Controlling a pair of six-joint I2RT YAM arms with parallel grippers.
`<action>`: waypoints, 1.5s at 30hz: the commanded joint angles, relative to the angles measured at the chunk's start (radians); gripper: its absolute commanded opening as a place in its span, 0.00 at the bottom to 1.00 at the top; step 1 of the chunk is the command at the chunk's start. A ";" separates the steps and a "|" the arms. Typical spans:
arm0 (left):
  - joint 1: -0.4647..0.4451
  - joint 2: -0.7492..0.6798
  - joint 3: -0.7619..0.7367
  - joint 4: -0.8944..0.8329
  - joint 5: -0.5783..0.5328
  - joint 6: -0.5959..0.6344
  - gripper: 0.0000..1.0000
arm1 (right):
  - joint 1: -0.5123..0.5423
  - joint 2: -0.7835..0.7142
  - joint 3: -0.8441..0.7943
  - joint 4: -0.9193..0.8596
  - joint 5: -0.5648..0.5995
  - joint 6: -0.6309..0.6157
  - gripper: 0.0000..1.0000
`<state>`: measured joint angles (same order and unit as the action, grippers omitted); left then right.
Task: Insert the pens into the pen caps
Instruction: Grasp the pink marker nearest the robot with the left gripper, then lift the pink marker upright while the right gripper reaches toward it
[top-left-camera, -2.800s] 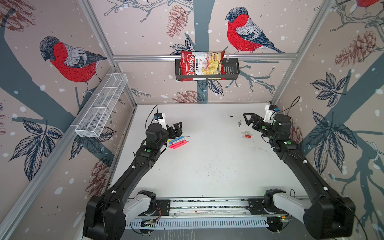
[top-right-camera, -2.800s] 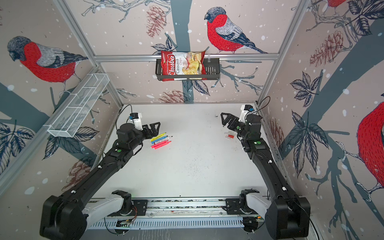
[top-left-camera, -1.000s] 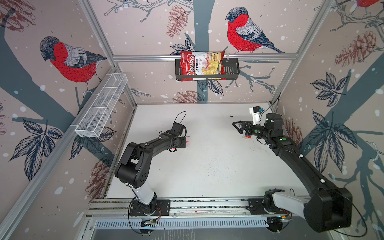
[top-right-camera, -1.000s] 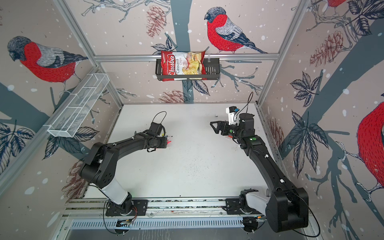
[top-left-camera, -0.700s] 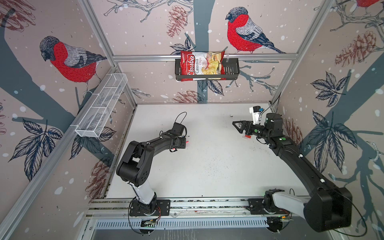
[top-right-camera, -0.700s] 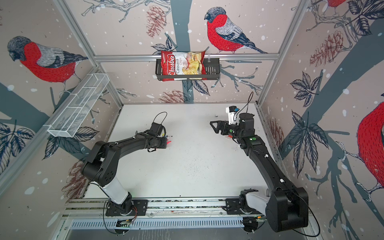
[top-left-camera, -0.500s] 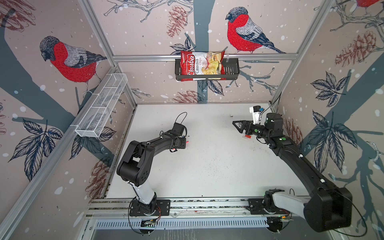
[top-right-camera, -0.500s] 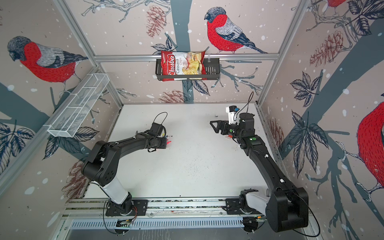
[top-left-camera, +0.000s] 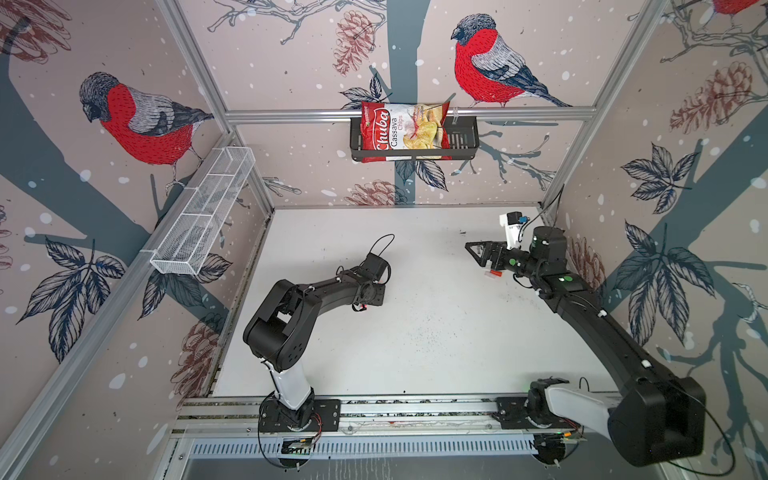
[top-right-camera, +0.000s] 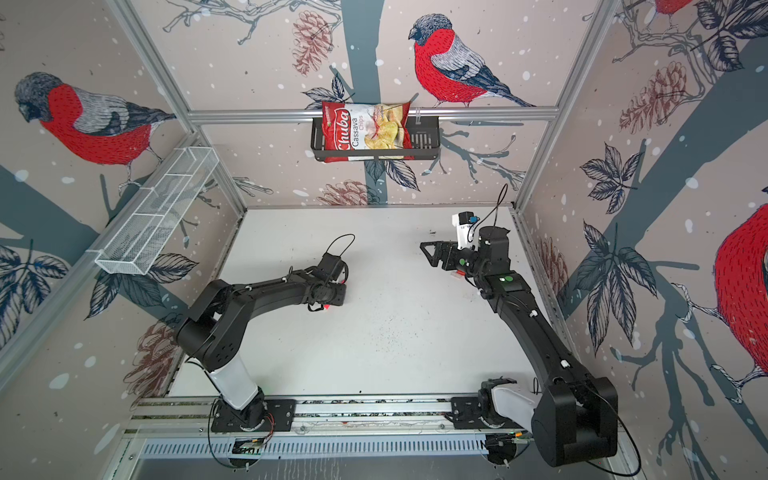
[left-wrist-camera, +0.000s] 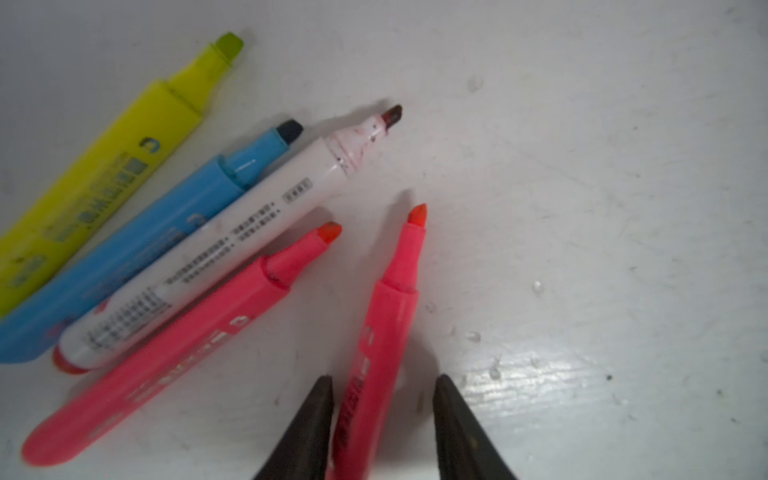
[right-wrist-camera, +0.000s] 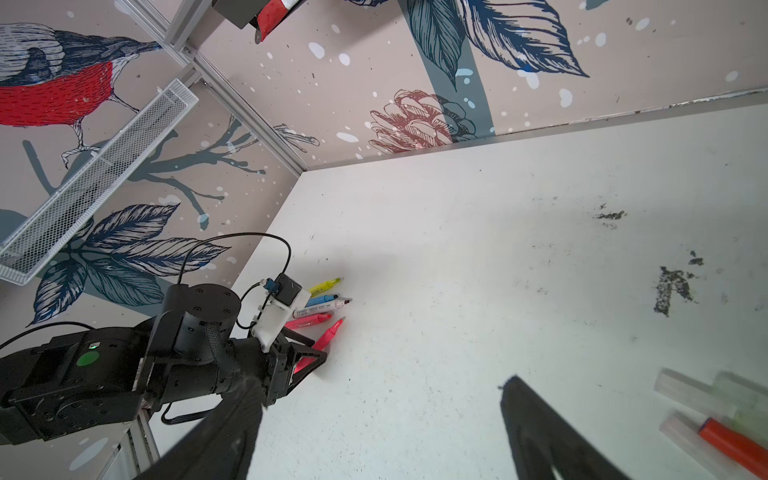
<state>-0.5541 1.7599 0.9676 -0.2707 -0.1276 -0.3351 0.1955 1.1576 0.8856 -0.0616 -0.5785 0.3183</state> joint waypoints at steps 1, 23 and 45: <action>-0.023 0.013 -0.001 -0.058 0.021 -0.005 0.37 | -0.006 -0.017 -0.008 0.018 0.006 0.002 0.90; -0.058 -0.248 -0.181 0.245 0.296 0.032 0.05 | -0.018 -0.018 -0.029 0.024 -0.122 0.018 0.90; -0.071 -0.567 -0.396 0.691 0.423 -0.144 0.04 | 0.345 0.181 -0.067 0.277 -0.256 0.138 0.74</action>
<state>-0.6147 1.2098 0.5816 0.3298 0.2874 -0.4465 0.5224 1.3239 0.8108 0.1307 -0.8581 0.4240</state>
